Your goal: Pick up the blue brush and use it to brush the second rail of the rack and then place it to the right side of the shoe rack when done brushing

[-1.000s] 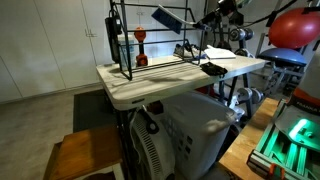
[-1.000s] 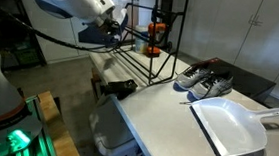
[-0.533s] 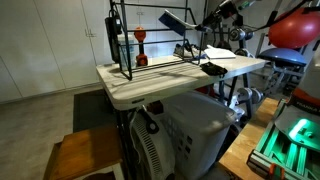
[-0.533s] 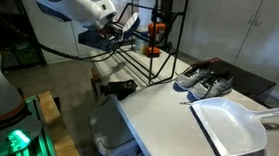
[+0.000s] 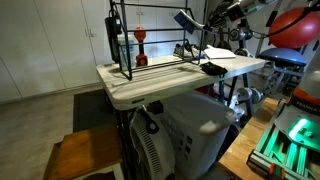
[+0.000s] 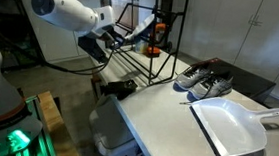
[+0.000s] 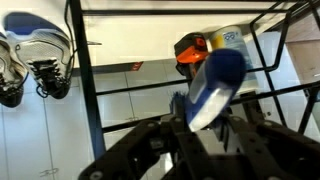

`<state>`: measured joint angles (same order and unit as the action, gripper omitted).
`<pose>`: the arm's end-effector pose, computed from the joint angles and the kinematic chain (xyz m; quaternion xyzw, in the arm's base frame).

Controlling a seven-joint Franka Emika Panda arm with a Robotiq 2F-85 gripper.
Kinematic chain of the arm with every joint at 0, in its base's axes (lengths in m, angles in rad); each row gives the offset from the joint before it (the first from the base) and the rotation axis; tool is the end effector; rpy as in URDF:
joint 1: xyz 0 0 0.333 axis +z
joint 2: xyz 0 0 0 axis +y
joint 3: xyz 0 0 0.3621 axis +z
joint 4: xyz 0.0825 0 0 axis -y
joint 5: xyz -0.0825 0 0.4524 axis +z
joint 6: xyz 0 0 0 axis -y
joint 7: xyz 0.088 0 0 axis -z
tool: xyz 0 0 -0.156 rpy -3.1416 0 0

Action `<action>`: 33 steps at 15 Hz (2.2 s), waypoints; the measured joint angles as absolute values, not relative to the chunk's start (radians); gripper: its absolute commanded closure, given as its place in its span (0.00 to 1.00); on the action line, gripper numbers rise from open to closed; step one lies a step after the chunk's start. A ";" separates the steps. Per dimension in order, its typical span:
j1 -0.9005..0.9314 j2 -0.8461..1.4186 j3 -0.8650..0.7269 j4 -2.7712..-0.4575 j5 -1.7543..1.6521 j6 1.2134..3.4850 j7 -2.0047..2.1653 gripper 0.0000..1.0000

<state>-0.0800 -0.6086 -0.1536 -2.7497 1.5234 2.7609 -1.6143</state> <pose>0.4211 -0.1187 0.4028 -0.8617 -0.0203 -0.4893 0.1329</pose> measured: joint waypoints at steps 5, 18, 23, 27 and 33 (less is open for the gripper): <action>-0.100 -0.608 -0.174 -2.750 1.646 2.818 -1.654 0.93; 0.009 -0.547 -0.014 -2.752 1.573 2.819 -1.644 0.93; 0.046 -0.538 0.036 -2.742 1.459 2.766 -1.591 0.93; 0.063 -0.523 0.053 -2.717 1.417 2.715 -1.591 0.93; 0.047 -0.512 0.046 -2.703 1.407 2.697 -1.542 0.93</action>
